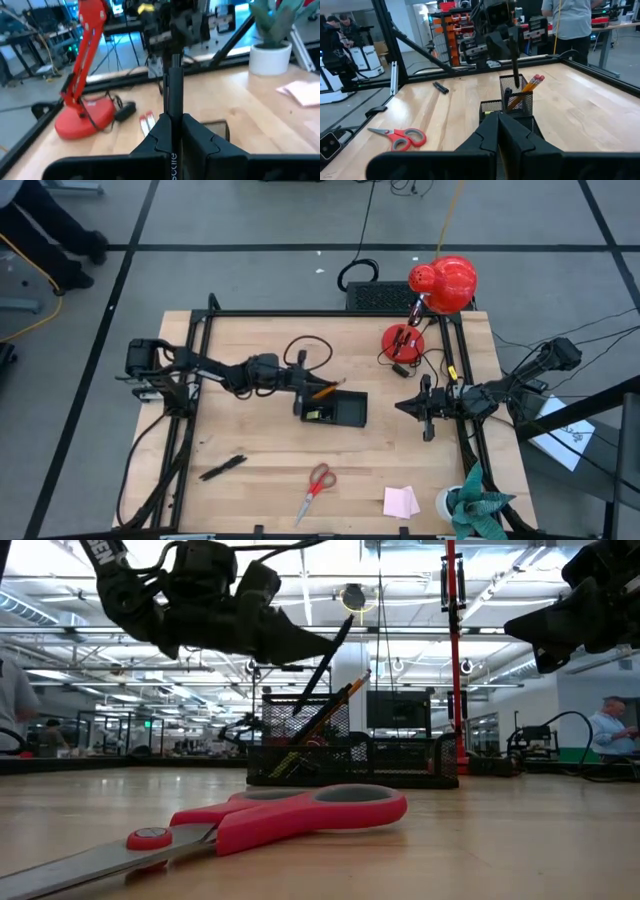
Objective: Pick and place office supplies into organizer
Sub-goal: Put the right pen into the desk organizer
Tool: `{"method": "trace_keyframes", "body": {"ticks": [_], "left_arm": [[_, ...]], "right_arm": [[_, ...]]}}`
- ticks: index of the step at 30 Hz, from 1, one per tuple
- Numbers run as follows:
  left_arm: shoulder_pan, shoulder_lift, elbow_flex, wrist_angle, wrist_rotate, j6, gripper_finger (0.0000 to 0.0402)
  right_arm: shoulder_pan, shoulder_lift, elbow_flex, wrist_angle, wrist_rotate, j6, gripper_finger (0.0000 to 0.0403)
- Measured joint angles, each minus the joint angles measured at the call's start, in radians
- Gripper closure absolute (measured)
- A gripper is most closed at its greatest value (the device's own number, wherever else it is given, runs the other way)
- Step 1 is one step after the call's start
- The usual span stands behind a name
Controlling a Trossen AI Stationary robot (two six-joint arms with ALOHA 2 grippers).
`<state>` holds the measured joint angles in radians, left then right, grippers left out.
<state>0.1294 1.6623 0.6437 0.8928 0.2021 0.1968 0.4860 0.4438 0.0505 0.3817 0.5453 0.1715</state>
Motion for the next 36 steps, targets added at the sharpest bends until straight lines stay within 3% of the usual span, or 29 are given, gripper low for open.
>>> {"method": "trace_keyframes", "body": {"ticks": [16,23,36], "left_arm": [[0.008,0.053,-0.036,0.062,-0.02,-0.017,0.0381],[0.025,0.124,-0.035,0.139,-0.021,-0.098,0.0389],[0.025,0.142,-0.035,0.166,-0.04,-0.143,0.0314]], "right_arm": [[-0.001,0.0,0.0,0.003,0.007,-0.007,0.0399],[-0.002,0.0,0.0,0.007,0.008,-0.008,0.0399],[-0.002,0.0,0.0,0.01,0.008,-0.015,0.0399]]}}
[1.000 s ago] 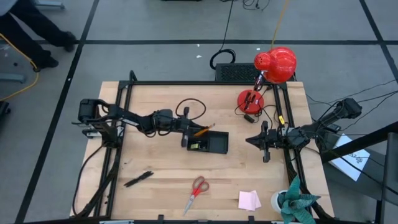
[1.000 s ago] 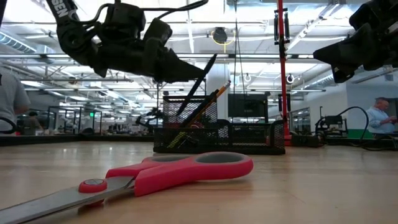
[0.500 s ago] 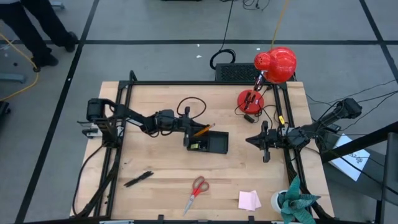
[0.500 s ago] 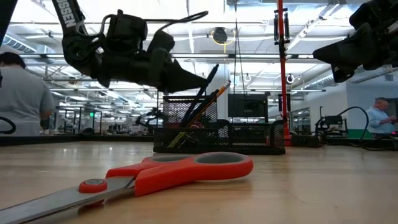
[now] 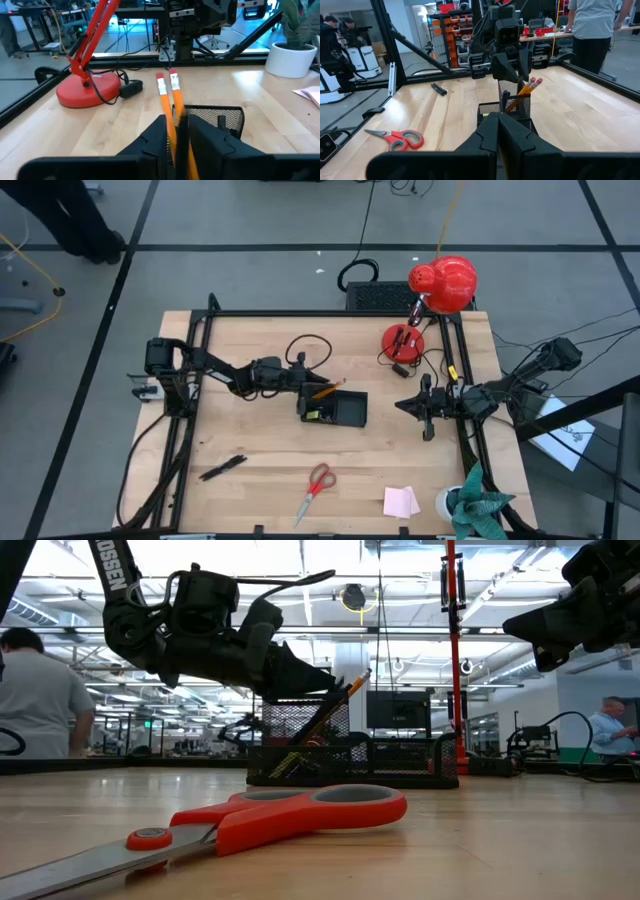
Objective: Pick and place office supplies into organizer
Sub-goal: Put the right pen into the desk organizer
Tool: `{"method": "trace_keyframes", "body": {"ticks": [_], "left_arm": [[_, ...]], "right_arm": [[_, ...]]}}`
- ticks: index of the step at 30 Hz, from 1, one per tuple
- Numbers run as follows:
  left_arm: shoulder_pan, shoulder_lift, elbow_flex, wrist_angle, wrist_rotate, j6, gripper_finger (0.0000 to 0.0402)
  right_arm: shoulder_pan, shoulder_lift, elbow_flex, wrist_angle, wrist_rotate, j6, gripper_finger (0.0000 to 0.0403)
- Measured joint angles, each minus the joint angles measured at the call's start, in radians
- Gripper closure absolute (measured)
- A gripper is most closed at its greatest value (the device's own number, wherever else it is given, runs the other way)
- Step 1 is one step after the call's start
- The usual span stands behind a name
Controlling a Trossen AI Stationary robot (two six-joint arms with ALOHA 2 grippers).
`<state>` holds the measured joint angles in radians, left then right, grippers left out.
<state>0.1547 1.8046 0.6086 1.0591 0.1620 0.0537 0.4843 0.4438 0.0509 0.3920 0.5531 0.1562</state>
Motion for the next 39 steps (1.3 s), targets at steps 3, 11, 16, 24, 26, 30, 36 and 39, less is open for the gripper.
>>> {"method": "trace_keyframes", "body": {"ticks": [3,11,16,24,26,30,36,39], "left_arm": [[0.002,0.0,0.001,0.019,-0.007,0.004,0.0292],[-0.016,-0.099,0.001,0.003,-0.017,0.103,0.0243],[-0.158,-0.414,0.065,-0.674,-0.271,0.098,0.0238],[-0.508,-0.607,0.307,-1.593,-0.493,-0.407,0.0275],[-0.584,-0.601,0.32,-1.715,-0.477,-0.558,0.0287],[-0.728,-0.564,0.309,-1.911,-0.416,-0.888,0.0307],[-0.883,-0.485,0.281,-1.981,-0.344,-1.207,0.0324],[-0.925,-0.438,0.275,-1.957,-0.361,-1.294,0.0322]], "right_arm": [[0.0,0.0,0.0,0.0,-0.001,0.005,0.0399],[0.0,0.0,0.0,-0.001,-0.003,0.008,0.0399],[0.0,0.002,0.0,-0.017,-0.004,0.015,0.0399],[-0.001,0.004,0.0,-0.021,0.002,0.005,0.0399],[-0.001,0.005,0.0,-0.02,0.003,0.004,0.0399],[0.0,0.006,0.0,-0.016,0.002,0.006,0.0399],[0.0,0.009,0.0,-0.003,0.002,-0.003,0.0399],[-0.001,0.009,0.0,0.001,0.001,-0.01,0.0399]]}}
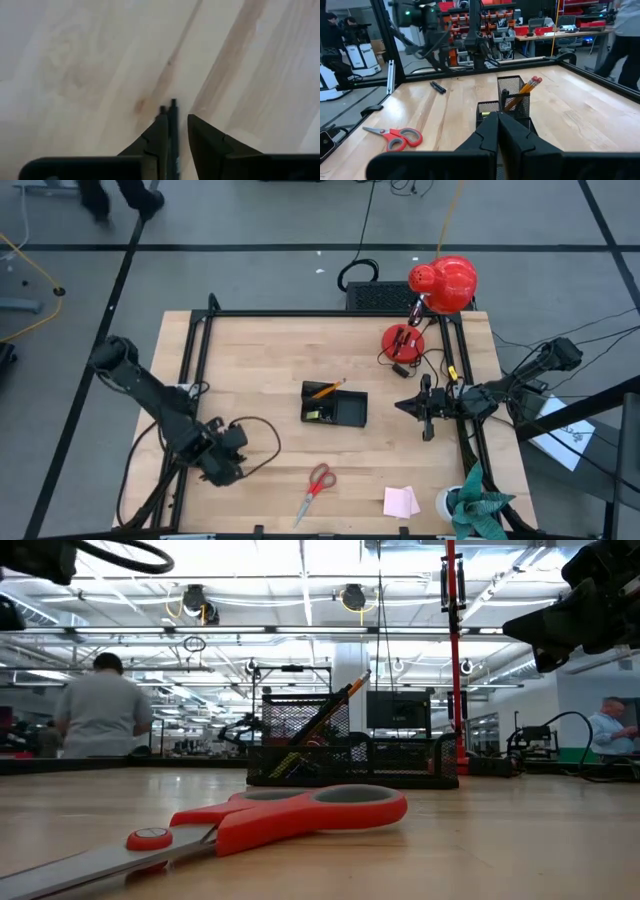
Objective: Pick and place office supplies into organizer
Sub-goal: Put the right pen into the desk organizer
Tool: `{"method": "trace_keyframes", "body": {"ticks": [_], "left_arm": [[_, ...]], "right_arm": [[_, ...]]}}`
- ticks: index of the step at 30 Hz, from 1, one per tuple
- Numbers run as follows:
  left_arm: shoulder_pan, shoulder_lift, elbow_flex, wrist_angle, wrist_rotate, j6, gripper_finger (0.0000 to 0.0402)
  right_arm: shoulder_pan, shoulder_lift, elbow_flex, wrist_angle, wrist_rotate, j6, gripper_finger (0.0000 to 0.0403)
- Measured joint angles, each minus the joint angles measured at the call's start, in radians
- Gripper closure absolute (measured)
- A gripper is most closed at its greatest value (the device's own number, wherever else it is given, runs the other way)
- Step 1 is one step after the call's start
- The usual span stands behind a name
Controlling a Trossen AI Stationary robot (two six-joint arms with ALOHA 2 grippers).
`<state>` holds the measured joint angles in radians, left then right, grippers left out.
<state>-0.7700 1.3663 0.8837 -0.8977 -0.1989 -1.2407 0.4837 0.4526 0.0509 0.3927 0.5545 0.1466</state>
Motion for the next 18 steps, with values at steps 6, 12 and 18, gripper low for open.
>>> {"method": "trace_keyframes", "body": {"ticks": [6,12,18], "left_arm": [[-0.024,0.1,0.0,0.067,-0.01,-0.02,0.0302],[-0.026,0.167,0.0,0.09,0.116,-0.057,0.0264],[-0.046,0.221,0.0,0.108,0.136,-0.064,0.025]], "right_arm": [[0.0,0.0,0.0,0.005,0.0,-0.001,0.0399],[0.0,0.0,0.0,0.032,-0.002,-0.001,0.0399],[0.0,0.0,0.0,0.037,-0.005,-0.001,0.0399]]}}
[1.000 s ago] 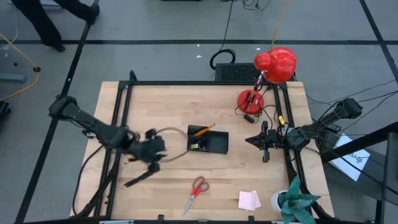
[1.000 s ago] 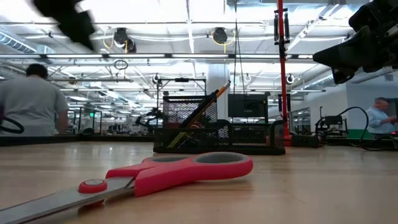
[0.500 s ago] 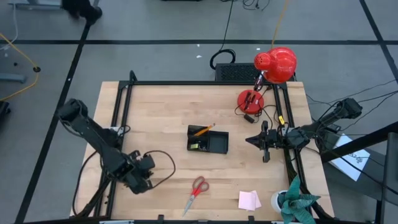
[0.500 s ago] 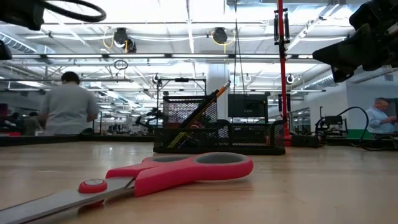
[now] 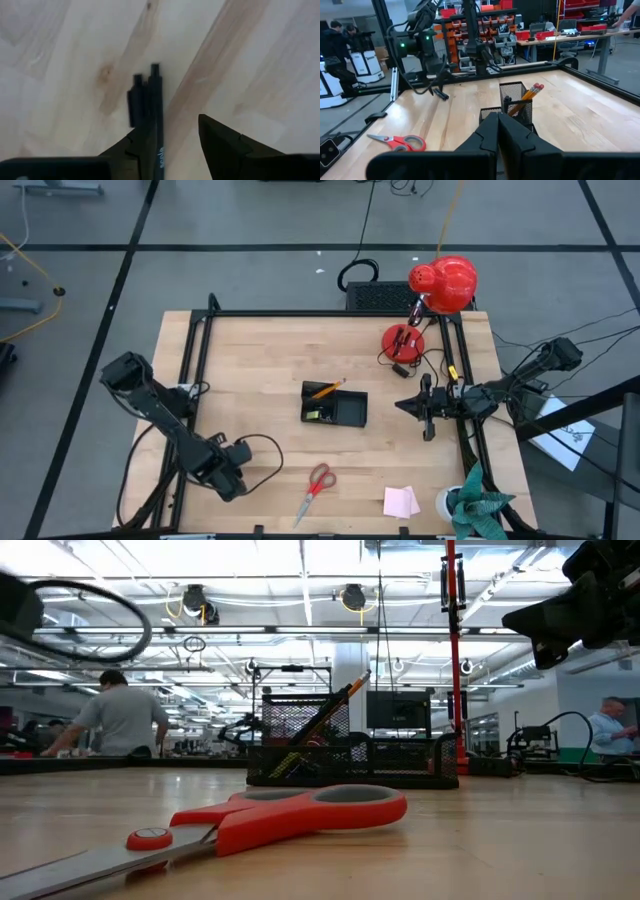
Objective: Pick and place office supplies into organizer
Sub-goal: Put the right pen into the desk organizer
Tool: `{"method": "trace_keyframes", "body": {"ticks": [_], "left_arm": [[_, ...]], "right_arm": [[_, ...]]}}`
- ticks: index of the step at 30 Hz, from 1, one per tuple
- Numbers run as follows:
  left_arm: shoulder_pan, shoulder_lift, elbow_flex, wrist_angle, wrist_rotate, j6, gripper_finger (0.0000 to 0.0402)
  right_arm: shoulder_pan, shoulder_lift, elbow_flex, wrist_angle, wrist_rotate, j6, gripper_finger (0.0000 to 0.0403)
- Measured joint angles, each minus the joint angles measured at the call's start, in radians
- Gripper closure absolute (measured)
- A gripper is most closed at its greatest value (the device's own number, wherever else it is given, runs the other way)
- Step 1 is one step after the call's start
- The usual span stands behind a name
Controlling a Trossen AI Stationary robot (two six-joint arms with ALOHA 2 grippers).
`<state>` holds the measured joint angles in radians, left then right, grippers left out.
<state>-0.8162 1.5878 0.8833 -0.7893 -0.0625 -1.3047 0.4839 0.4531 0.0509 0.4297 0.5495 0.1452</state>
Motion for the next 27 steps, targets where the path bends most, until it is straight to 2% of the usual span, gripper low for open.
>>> {"method": "trace_keyframes", "body": {"ticks": [7,19,27], "left_arm": [[-0.004,0.047,-0.006,-0.024,0.062,-0.01,0.0249],[0.0,0.067,-0.014,-0.015,0.062,0.027,0.025],[0.032,0.07,-0.034,0.139,0.061,0.069,0.0263]], "right_arm": [[0.0,0.0,0.0,0.0,0.0,0.009,0.0399],[0.0,0.006,0.0,0.006,-0.004,0.015,0.0399],[0.0,0.007,0.0,0.007,-0.004,0.015,0.0399]]}}
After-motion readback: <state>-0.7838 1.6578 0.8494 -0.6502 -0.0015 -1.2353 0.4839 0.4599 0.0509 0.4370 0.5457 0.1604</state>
